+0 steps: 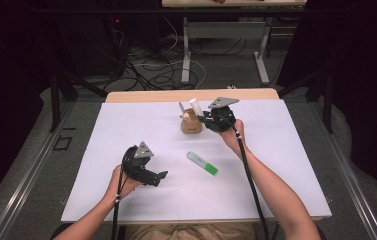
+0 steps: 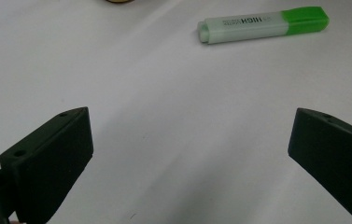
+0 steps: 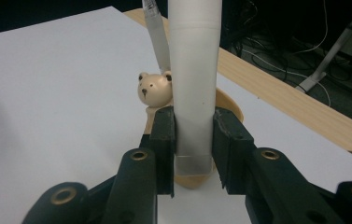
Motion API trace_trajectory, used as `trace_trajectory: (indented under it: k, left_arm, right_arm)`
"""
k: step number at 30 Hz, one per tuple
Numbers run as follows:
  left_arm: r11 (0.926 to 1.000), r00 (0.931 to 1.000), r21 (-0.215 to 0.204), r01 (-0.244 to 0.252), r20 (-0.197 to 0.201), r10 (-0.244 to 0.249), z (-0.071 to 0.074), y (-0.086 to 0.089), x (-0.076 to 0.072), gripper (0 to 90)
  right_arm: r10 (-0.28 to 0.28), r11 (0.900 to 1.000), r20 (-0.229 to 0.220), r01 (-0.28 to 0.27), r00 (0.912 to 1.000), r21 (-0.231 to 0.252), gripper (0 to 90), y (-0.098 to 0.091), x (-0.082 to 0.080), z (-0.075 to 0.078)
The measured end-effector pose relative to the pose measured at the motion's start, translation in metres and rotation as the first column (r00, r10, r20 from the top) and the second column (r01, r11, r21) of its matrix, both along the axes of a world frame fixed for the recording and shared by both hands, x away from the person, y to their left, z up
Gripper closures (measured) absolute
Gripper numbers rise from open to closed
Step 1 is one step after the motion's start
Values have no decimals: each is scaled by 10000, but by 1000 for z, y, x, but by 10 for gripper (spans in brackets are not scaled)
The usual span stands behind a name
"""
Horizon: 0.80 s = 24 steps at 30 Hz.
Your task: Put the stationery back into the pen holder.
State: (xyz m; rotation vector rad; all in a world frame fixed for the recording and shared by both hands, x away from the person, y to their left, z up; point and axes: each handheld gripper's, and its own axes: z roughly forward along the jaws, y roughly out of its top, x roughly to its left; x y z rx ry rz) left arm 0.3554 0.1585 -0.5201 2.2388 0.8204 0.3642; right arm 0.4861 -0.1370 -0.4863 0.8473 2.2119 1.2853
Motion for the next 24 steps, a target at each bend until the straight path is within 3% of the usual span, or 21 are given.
trace_trajectory:
  k: [14, 20, 24]
  left_arm:
    - [9999, 9999, 1, 132, -105, -132, 2, 2, 1, 2]
    - [10000, 10000, -76, 54, 32, -54, 1, 1, 1, 2]
    - [9999, 9999, 14, 131, -94, -131, 2, 2, 1, 2]
  right_arm:
    - [-450, 9984, -81, 453, 9990, 331, 709, 15, 24, -8]
    - [-565, 9980, -168, 569, 9983, 273, 709, 19, 30, -16]
    - [-685, 9975, -244, 690, 9973, 161, 705, 22, 32, -21]
